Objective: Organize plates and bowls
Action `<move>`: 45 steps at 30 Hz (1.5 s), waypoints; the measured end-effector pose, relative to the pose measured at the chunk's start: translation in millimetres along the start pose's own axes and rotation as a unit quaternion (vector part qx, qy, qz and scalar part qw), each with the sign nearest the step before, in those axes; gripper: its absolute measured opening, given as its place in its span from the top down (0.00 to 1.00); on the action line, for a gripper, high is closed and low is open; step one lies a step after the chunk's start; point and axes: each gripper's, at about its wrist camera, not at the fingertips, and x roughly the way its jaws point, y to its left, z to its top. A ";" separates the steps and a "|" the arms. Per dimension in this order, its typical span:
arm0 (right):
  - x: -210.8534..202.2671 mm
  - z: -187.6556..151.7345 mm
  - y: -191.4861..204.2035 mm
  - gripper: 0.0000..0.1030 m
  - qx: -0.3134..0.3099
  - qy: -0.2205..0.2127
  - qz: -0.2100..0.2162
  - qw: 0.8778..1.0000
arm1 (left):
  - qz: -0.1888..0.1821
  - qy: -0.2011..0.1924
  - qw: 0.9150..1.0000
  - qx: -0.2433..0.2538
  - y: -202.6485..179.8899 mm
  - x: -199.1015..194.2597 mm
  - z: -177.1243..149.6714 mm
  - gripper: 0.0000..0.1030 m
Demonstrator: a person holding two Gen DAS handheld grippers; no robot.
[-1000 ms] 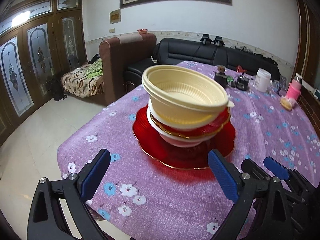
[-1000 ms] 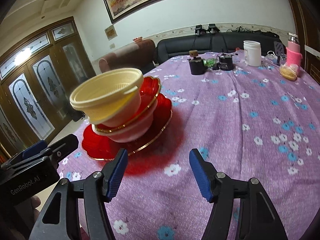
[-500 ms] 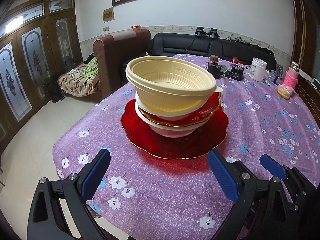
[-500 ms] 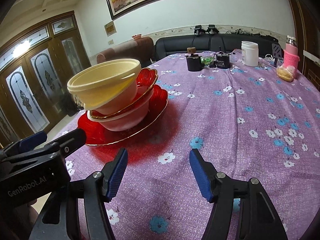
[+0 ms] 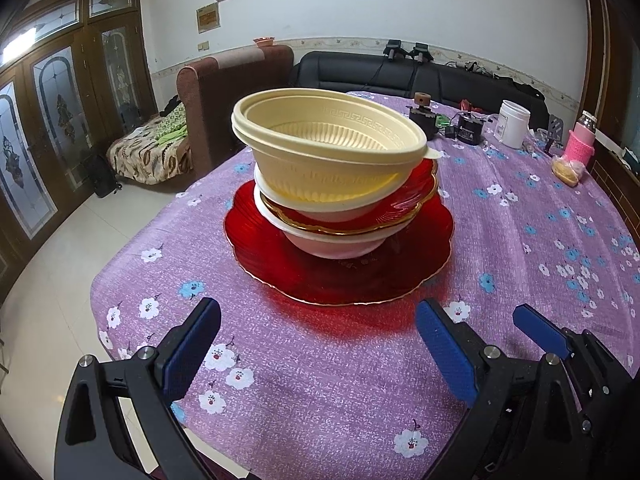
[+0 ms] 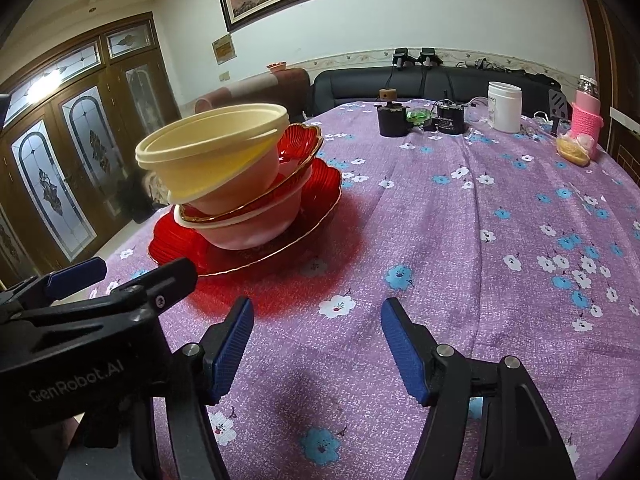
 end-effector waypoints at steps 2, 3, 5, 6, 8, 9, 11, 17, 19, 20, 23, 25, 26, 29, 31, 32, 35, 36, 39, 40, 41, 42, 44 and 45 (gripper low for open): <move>1.1 0.6 0.9 0.31 -0.001 0.002 -0.001 1.000 | -0.002 0.002 1.000 0.000 -0.7 2.2 -0.6 0.05; 1.4 0.8 1.0 0.31 -0.001 0.002 -0.001 1.000 | -0.003 0.004 1.000 0.000 -0.9 3.7 -0.9 0.05; 2.2 2.0 1.5 0.30 0.000 0.003 0.001 1.000 | -0.005 0.006 1.000 -0.001 -0.5 5.6 -1.5 0.05; 3.2 2.7 2.7 0.30 -0.003 0.005 0.000 1.000 | -0.006 0.007 1.000 -0.004 0.5 6.6 -1.4 0.05; 4.8 3.8 5.8 0.30 -0.008 0.008 0.002 1.000 | -0.007 0.006 1.000 -0.007 3.1 6.6 -1.4 0.05; 5.5 4.6 7.3 0.30 -0.010 0.009 0.003 1.000 | -0.009 0.005 1.000 -0.009 4.3 6.7 -1.1 0.05; 6.8 6.5 11.5 0.30 -0.016 0.010 0.005 1.000 | -0.009 0.003 1.000 -0.014 6.7 6.4 -0.6 0.05; 13.0 12.0 22.2 0.30 -0.033 0.015 0.005 0.999 | -0.006 0.003 1.000 -0.030 16.5 9.7 1.4 0.05; 14.7 13.0 24.7 0.30 -0.037 0.016 0.004 0.999 | -0.005 0.004 0.999 -0.033 19.4 10.7 1.9 0.05; 15.8 13.3 26.1 0.30 -0.039 0.016 0.004 0.999 | -0.006 0.005 0.999 -0.034 20.5 11.5 2.3 0.05; 17.9 13.2 27.1 0.30 -0.039 0.018 0.004 0.999 | -0.006 0.008 0.999 -0.036 21.3 14.1 2.4 0.05; 19.6 12.9 26.8 0.30 -0.037 0.021 0.005 0.999 | -0.007 0.009 0.999 -0.035 21.3 15.9 3.2 0.05; 20.6 12.8 26.9 0.30 -0.036 0.022 0.004 0.999 | -0.007 0.010 0.999 -0.035 21.2 16.7 3.5 0.05; 22.2 12.7 25.8 0.29 -0.033 0.025 0.003 0.999 | -0.009 0.010 0.999 -0.035 20.6 17.8 3.0 0.05; 23.1 12.6 25.5 0.29 -0.032 0.026 0.003 0.999 | -0.008 0.010 0.999 -0.035 20.4 17.9 3.1 0.05; 23.5 12.6 25.4 0.29 -0.031 0.027 0.003 0.999 | -0.009 0.011 0.999 -0.035 20.3 18.0 3.1 0.05; 24.8 11.9 25.1 0.29 -0.030 0.028 0.003 0.999 | -0.010 0.012 0.999 -0.034 20.4 19.1 2.6 0.05; 25.1 11.8 25.3 0.29 -0.030 0.029 0.003 0.999 | -0.010 0.012 0.999 -0.035 20.4 19.1 2.6 0.05; 25.3 11.6 25.5 0.29 -0.030 0.029 0.002 0.999 | -0.011 0.012 0.999 -0.035 21.1 19.5 2.1 0.05; 25.4 11.7 25.5 0.29 -0.030 0.028 0.002 0.999 | -0.010 0.011 0.999 -0.035 21.1 19.5 2.1 0.05; 25.4 11.7 25.5 0.29 -0.030 0.028 0.002 0.999 | -0.011 0.011 0.999 -0.035 21.2 19.5 2.2 0.05; 25.3 11.7 25.5 0.29 -0.030 0.028 0.002 0.999 | -0.011 0.011 0.999 -0.035 21.3 19.6 2.1 0.05; 24.7 11.8 25.5 0.29 -0.030 0.027 0.002 0.999 | -0.011 0.009 0.999 -0.034 21.4 19.3 1.5 0.05; 24.4 11.7 25.7 0.28 -0.030 0.026 0.002 0.999 | -0.011 0.007 0.999 -0.034 21.3 19.0 1.4 0.05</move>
